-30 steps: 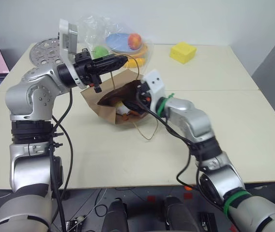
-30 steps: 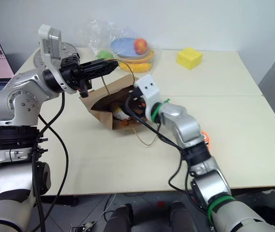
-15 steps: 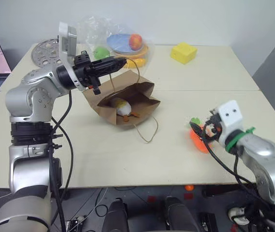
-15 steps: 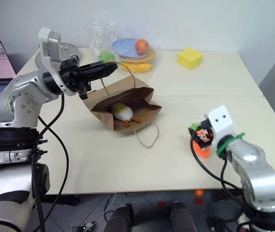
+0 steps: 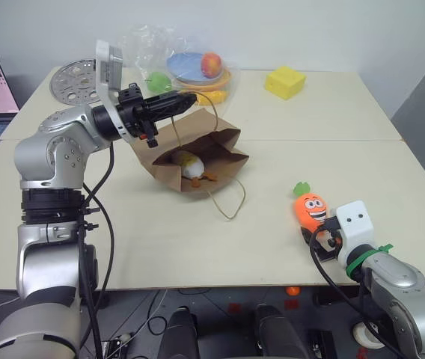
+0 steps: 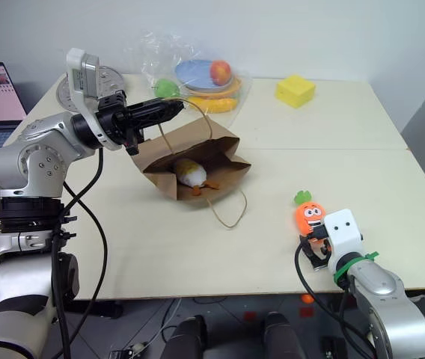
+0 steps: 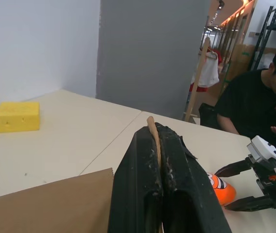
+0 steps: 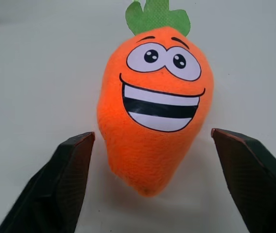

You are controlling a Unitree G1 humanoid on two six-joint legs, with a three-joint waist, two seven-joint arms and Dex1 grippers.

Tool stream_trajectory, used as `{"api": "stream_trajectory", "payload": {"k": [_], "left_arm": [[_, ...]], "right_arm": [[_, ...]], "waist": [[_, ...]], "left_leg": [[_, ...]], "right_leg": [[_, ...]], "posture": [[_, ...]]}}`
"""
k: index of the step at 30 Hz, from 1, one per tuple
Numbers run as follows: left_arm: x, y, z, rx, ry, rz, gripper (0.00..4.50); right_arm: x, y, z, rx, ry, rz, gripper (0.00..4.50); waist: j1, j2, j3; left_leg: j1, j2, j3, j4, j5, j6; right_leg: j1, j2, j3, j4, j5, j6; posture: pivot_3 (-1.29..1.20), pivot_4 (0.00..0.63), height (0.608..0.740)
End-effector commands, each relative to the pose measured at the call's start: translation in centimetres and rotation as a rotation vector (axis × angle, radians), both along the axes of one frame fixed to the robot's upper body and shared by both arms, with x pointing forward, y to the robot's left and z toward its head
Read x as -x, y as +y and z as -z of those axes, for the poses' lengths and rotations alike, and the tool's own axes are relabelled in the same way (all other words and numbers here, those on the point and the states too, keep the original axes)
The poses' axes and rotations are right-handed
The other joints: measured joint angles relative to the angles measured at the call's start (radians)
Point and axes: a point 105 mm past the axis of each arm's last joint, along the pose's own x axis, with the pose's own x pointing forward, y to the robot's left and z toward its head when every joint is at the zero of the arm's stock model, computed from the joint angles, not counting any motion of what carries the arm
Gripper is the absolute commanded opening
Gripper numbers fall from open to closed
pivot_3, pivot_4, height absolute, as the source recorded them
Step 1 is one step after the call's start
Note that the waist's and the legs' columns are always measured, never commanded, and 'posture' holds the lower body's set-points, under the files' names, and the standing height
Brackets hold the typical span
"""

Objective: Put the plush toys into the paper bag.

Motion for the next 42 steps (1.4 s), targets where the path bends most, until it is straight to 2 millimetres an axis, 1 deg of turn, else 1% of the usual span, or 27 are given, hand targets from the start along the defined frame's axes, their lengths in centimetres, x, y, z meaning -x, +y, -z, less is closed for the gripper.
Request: {"api": "stream_trajectory", "payload": {"k": [1,2,3,4,5,7,8,9,11,13,15,17,20,25,27,30,32,36,39,42], "left_arm": [[0.5,0.0,-1.5,-0.008,-0.069,0.005,0.0],[0.6,0.0,-1.4,-0.009,-0.07,0.004,0.0],[0.6,0.0,-1.4,-0.01,-0.07,0.004,0.0],[0.6,0.0,-1.4,-0.011,-0.07,0.005,0.0],[0.7,0.0,-1.4,-0.011,-0.07,0.006,0.0],[0.8,0.0,-1.4,-0.01,-0.07,0.007,0.0],[0.8,0.1,-1.4,-0.011,-0.071,0.005,0.0],[0.7,0.1,-1.4,-0.011,-0.071,0.003,0.0],[0.7,0.1,-1.4,-0.014,-0.071,0.002,0.0],[0.7,0.1,-1.5,-0.015,-0.07,0.004,0.0],[0.6,0.0,-1.5,-0.02,-0.074,0.008,0.0],[0.7,-0.3,-1.5,-0.02,-0.072,0.018,0.0],[0.6,-0.4,-1.6,-0.017,-0.073,0.022,0.0],[0.6,-0.6,-1.7,-0.022,-0.079,0.022,0.0],[0.8,-0.6,-1.9,-0.017,-0.081,0.026,0.0],[0.8,-0.5,-1.9,-0.025,-0.086,0.021,0.0],[0.9,-0.5,-1.9,-0.03,-0.088,0.023,0.0],[1.0,-0.6,-2.1,-0.018,-0.084,0.028,0.0],[1.1,-0.6,-2.0,-0.019,-0.084,0.029,0.0],[1.3,-0.7,-2.0,-0.021,-0.08,0.041,0.0]], "right_arm": [[0.1,0.0,-0.9,0.007,-0.052,-0.009,2.81],[0.1,0.1,-0.9,0.006,-0.053,-0.013,2.51],[0.1,0.2,-0.9,0.005,-0.053,-0.015,2.05],[0.1,0.3,-1.0,0.002,-0.058,-0.019,1.74],[0.1,0.3,-1.0,0.0,-0.062,-0.021,1.31],[-0.1,0.4,-1.3,-0.002,-0.072,-0.029,0.68],[-0.4,0.6,-1.8,0.008,-0.091,-0.058,0.28],[-0.6,0.7,-2.2,0.015,-0.105,-0.08,0.02],[-1.0,2.1,-3.9,0.044,-0.168,-0.231,0.02],[-1.6,3.1,-5.2,0.012,-0.194,-0.313,0.02],[-2.1,4.1,-6.5,0.022,-0.214,-0.411,0.02],[-2.4,5.7,-7.7,-0.007,-0.224,-0.504,0.02],[-3.0,7.6,-8.7,-0.056,-0.224,-0.564,0.02],[-4.7,11.4,-9.2,-0.077,-0.245,-0.625,0.02],[-5.3,13.3,-9.2,-0.086,-0.235,-0.657,0.02],[-5.9,14.5,-9.1,-0.071,-0.227,-0.681,0.02],[-7.3,15.6,-8.9,-0.061,-0.21,-0.675,0.02],[-9.1,16.6,-8.7,-0.042,-0.211,-0.654,0.02],[-11.2,17.8,-8.9,-0.041,-0.223,-0.615,0.02],[-13.3,18.5,-9.5,-0.05,-0.254,-0.566,0.02]], "waist": [[0.0,0.0,0.0],[0.001,0.0,0.0],[0.001,0.0,0.0],[0.001,0.0,0.0],[0.001,0.0,0.0],[0.001,0.0,0.0],[0.001,0.0,0.0],[0.0,0.0,0.0],[-0.001,0.0,0.0],[-0.002,0.0,0.0],[-0.001,0.0,0.0],[0.0,0.0,0.0],[0.001,0.0,0.0],[0.0,0.0,0.0],[-0.001,0.0,0.0],[-0.001,0.0,0.0],[-0.001,0.0,0.0],[0.002,0.0,0.0],[0.0,0.0,0.0],[-0.002,0.0,0.0]], "left_leg": [[0.0,0.0,0.0,0.0,0.0,0.0],[0.0,0.0,0.0,0.0,0.0,0.0],[0.0,0.0,0.0,0.0,0.0,0.0],[0.0,0.0,0.0,0.0,0.0,0.0],[0.0,0.0,0.0,0.0,0.0,0.0],[0.0,0.0,0.0,0.0,0.0,0.0],[0.0,0.0,0.0,0.0,0.0,0.0],[0.0,0.0,0.0,0.0,0.0,0.0],[0.0,0.0,0.0,0.0,0.0,0.0],[0.0,0.0,0.001,0.001,0.0,0.0],[0.0,0.0,0.001,0.001,0.0,0.0],[0.0,0.0,0.0,0.0,0.0,0.0],[0.0,0.0,0.0,0.0,0.0,0.0],[0.0,0.0,0.0,-0.001,0.0,0.0],[0.0,0.0,0.0,-0.001,0.0,0.0],[0.0,0.0,-0.001,0.0,0.0,0.0],[0.0,0.0,0.0,0.0,0.0,0.0],[0.0,0.0,-0.001,0.0,0.0,0.0],[0.0,0.0,-0.001,0.0,0.0,0.0],[0.0,0.0,-0.001,-0.001,0.0,0.0]], "right_leg": [[0.0,0.0,0.0,0.0,0.0,0.0],[0.0,0.0,0.0,0.0,0.0,0.0],[0.0,0.0,0.0,0.0,0.0,0.0],[0.0,0.0,0.0,0.0,0.0,0.0],[0.0,0.0,0.0,0.0,0.0,0.0],[0.0,0.0,0.0,0.0,0.0,0.0],[0.0,0.0,0.0,0.0,0.0,0.0],[0.0,0.0,0.0,0.0,0.0,0.0],[0.0,0.0,0.0,0.0,0.0,0.0],[0.001,0.0,0.001,-0.001,0.0,0.0],[0.001,0.0,0.0,-0.001,0.0,0.0],[0.001,0.0,0.0,-0.001,0.0,0.0],[0.001,0.0,0.0,-0.002,0.001,0.0],[0.001,0.0,-0.001,-0.002,0.002,-0.001],[0.0,0.0,-0.001,-0.002,0.002,-0.002],[0.0,0.0,-0.001,-0.001,0.003,-0.004],[0.0,0.0,-0.001,-0.001,0.003,-0.004],[0.0,0.0,-0.001,-0.001,0.004,-0.004],[0.0,0.0,-0.001,-0.001,0.004,-0.004],[0.0,0.0,-0.001,0.0,0.004,-0.004]], "posture": [[0.0,0.15,0.74],[0.0,0.15,0.74],[0.0,0.15,0.74],[0.0,0.15,0.74],[0.0,0.15,0.74],[0.0,0.15,0.74],[0.0,0.15,0.74],[0.0,0.15,0.74],[0.0,0.15,0.74],[0.0,0.15,0.74],[0.0,0.15,0.74],[0.0,0.15,0.74],[0.0,0.15,0.74],[0.0,0.15,0.74],[0.0,0.15,0.74],[0.0,0.15,0.74],[0.0,0.15,0.74],[0.0,0.15,0.74],[0.0,0.15,0.74],[0.0,0.15,0.74]]}}
